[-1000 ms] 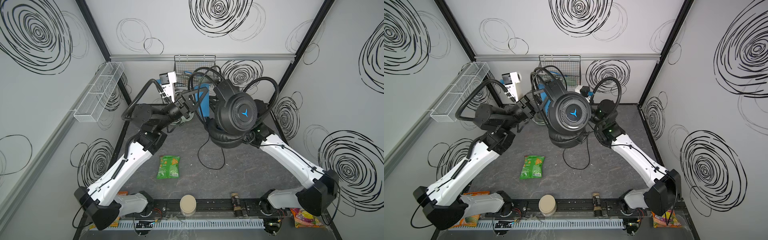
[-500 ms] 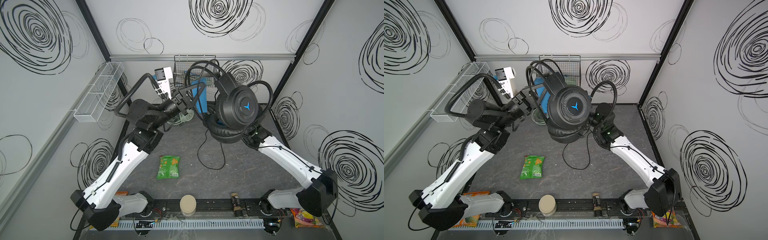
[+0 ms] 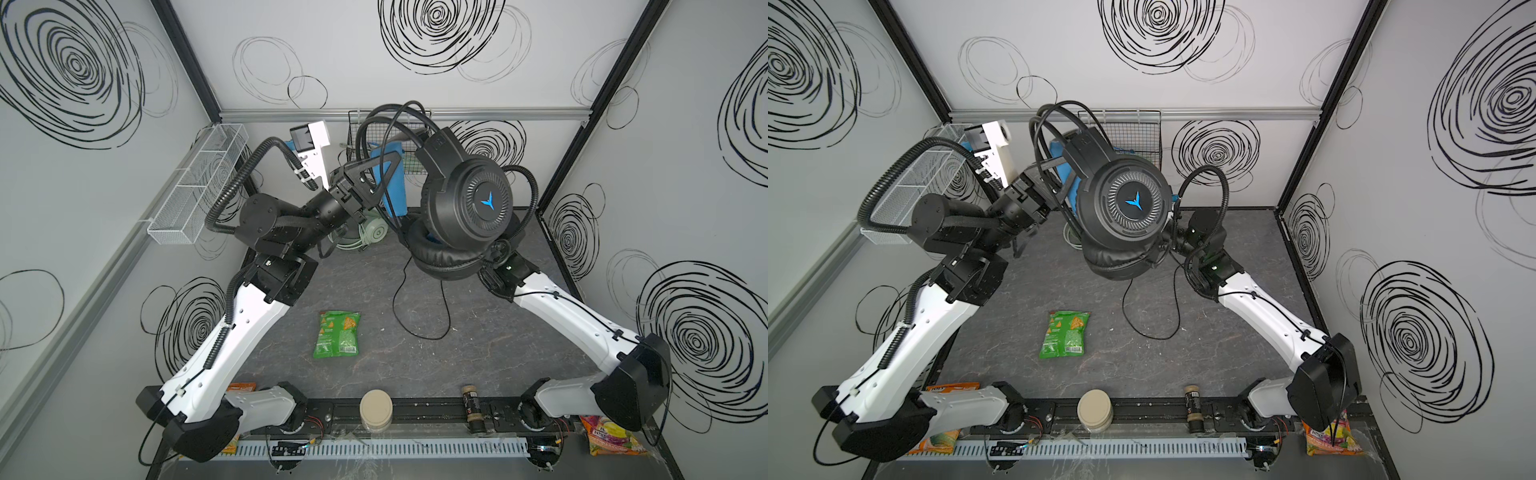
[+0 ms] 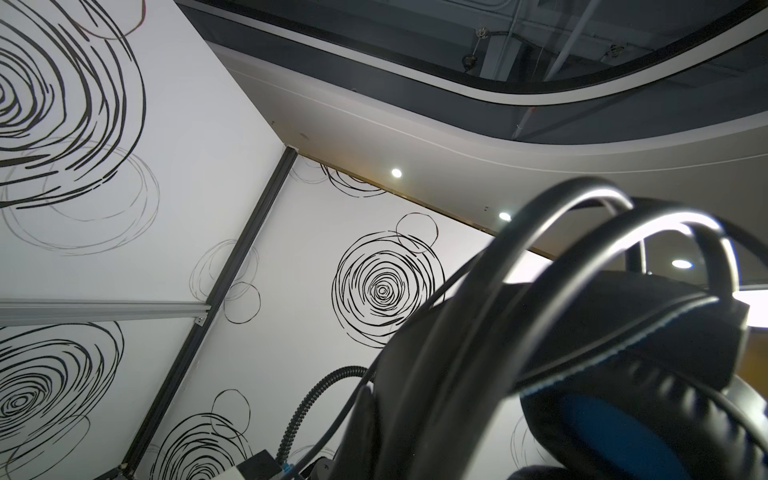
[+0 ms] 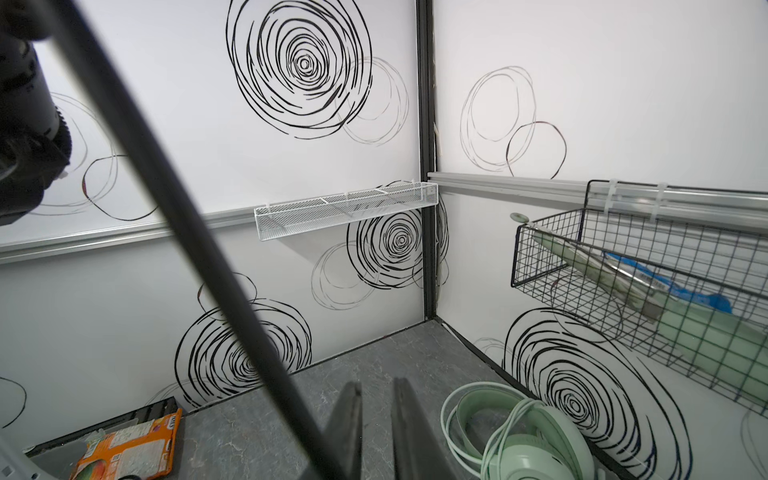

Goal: Wrap the headphones

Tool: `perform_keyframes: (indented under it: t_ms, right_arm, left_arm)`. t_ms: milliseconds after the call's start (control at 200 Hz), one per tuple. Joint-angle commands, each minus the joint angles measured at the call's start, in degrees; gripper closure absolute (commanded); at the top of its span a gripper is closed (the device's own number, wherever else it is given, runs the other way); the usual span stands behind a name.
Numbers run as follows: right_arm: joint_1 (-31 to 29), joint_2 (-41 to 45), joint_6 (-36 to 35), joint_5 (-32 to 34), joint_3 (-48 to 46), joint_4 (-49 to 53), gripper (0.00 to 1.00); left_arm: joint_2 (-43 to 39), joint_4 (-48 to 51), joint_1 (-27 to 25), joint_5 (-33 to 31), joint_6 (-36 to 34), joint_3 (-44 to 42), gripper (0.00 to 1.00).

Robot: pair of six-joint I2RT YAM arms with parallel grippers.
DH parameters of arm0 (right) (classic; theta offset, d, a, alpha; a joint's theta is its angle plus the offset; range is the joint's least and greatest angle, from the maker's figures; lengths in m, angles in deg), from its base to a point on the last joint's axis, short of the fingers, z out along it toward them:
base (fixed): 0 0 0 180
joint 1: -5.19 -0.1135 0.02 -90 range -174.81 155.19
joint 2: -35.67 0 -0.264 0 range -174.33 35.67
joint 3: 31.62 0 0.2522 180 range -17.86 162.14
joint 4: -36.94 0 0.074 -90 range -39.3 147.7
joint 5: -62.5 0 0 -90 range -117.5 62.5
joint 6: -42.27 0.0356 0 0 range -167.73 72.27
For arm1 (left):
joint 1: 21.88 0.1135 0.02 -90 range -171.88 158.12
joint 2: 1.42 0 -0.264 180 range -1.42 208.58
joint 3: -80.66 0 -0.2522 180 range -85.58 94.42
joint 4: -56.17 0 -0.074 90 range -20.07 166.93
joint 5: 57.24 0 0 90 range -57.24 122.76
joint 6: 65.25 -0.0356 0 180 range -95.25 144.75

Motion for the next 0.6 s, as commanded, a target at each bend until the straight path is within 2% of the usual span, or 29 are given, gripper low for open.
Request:
perform_keyframes:
  t_ms: [0,150,295,485,595]
  right_arm:
    - [-0.49,-0.53,0.82,-0.82,-0.93,-1.86,0.81]
    - [-0.49,-1.02,1.55,-1.04,-2.63,-2.28,0.84]
    - [-1.57,-1.09,2.36,-1.71,-4.46,-2.05,0.92]
    - [-6.00,0.72,-3.70,0.06,-4.76,5.63,0.97]
    - [-7.87,2.39,-6.26,1.33,-5.38,9.12,0.98]
  left_arm:
    - [-0.76,-2.79,0.35,-1.99,0.33,2.25,1.00]
    - [-1.04,-2.39,0.65,-3.33,-0.28,2.02,1.00]
    - [-1.18,-1.96,1.42,-6.70,-0.24,1.69,1.00]
    - [-2.42,-1.49,5.20,-18.02,1.72,-2.02,1.00]
    - [-0.54,3.65,8.43,-22.94,2.69,-0.04,1.00]
